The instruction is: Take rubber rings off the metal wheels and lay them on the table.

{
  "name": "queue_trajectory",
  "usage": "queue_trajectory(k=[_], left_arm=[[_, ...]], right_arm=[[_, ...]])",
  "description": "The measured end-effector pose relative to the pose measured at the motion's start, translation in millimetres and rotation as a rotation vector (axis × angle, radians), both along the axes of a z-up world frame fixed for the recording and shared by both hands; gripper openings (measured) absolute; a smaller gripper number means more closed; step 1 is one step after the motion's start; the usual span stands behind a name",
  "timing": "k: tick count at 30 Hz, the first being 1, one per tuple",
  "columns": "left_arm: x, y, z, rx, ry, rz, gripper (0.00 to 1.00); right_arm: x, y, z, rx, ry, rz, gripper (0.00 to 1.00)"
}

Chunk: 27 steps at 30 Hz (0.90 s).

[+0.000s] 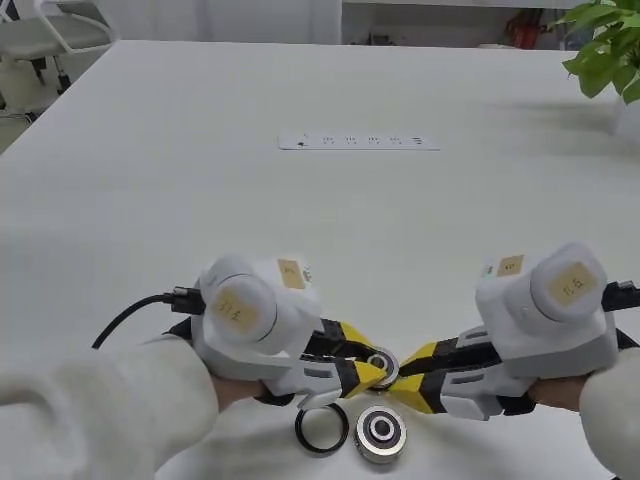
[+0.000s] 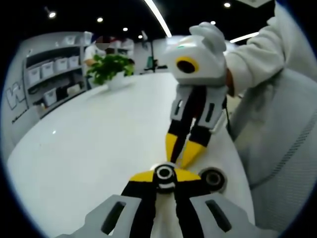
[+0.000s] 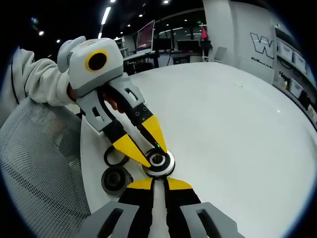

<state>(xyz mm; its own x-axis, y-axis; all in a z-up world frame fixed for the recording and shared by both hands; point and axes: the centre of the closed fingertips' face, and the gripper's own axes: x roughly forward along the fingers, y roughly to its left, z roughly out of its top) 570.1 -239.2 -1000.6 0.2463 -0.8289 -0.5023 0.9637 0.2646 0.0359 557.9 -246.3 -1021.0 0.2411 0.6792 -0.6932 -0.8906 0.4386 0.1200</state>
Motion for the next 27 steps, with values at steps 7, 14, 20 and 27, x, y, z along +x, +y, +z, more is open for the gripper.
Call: queue_trajectory(k=[7, 14, 20, 27], left_arm=[[0.2, 0.5, -0.1, 0.000, 0.000, 0.001, 0.14], [0.3, 0.3, -0.1, -0.002, 0.002, 0.000, 0.14], [0.3, 0.0, 0.0, -0.004, 0.002, 0.000, 0.14], [0.6, -0.3, -0.2, -0.007, 0.002, 0.002, 0.14]], right_arm=[[3.9, -1.2, 0.5, 0.014, 0.008, -0.039, 0.10], [3.1, 9.9, 1.0, 0.039, 0.007, -0.037, 0.26], [6.0, 13.7, 0.8, 0.054, 0.006, -0.051, 0.24], [5.2, 10.6, 4.6, 0.055, 0.002, -0.035, 0.21]])
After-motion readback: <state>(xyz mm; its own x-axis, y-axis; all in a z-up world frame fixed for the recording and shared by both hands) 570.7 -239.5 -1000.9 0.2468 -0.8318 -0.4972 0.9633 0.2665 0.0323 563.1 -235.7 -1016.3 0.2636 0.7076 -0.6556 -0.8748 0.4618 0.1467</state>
